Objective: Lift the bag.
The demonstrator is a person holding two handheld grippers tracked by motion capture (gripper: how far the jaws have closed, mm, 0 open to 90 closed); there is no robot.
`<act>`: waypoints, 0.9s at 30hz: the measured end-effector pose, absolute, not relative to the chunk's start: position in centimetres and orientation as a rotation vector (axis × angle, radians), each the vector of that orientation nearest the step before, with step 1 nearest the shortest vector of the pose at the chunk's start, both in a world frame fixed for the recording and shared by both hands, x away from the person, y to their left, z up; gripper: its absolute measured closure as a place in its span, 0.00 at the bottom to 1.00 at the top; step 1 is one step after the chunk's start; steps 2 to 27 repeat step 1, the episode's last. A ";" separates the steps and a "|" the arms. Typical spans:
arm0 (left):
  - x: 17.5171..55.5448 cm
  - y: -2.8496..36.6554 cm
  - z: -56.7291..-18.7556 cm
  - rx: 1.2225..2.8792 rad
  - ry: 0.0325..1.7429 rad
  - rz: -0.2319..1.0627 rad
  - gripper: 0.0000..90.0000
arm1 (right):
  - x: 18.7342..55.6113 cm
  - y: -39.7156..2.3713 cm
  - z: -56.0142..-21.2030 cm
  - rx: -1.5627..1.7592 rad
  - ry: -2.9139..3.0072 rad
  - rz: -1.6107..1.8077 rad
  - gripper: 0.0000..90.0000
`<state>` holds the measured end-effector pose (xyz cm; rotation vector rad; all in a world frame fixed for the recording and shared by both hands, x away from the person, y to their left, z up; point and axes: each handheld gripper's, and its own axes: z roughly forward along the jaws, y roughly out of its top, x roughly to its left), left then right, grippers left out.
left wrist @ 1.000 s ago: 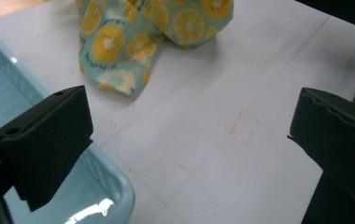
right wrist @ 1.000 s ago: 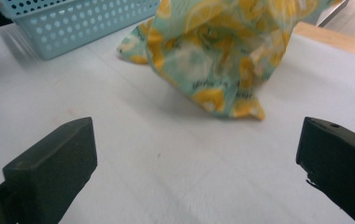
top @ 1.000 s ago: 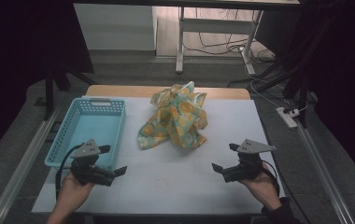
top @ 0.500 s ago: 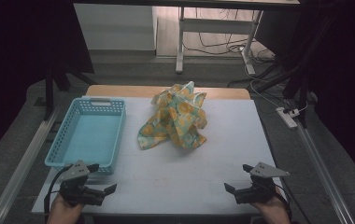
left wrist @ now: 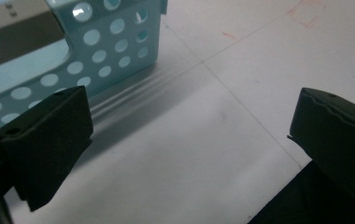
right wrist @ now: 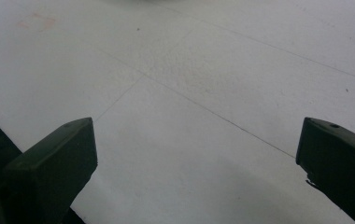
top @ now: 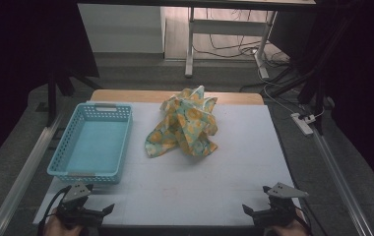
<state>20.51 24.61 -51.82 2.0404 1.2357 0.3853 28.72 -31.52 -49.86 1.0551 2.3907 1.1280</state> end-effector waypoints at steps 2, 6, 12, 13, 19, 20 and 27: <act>20.6 24.6 -51.8 2.038 1.234 0.378 0.00 | 28.8 -31.5 -49.9 1.054 2.392 1.127 0.00; 20.6 24.6 -51.8 2.038 1.234 0.378 0.00 | 28.8 -31.5 -49.9 1.054 2.392 1.127 0.00; 20.6 24.6 -51.8 2.038 1.234 0.378 0.00 | 28.8 -31.5 -49.9 1.054 2.392 1.127 0.00; 20.6 24.6 -51.8 2.038 1.234 0.378 0.00 | 28.8 -31.5 -49.9 1.054 2.392 1.127 0.00; 20.6 24.6 -51.8 2.038 1.234 0.378 0.00 | 28.8 -31.5 -49.9 1.054 2.392 1.127 0.00; 20.6 24.6 -51.8 2.038 1.234 0.378 0.00 | 28.8 -31.5 -49.9 1.054 2.392 1.127 0.00; 20.6 24.6 -51.8 2.038 1.234 0.378 0.00 | 28.8 -31.5 -49.9 1.054 2.392 1.127 0.00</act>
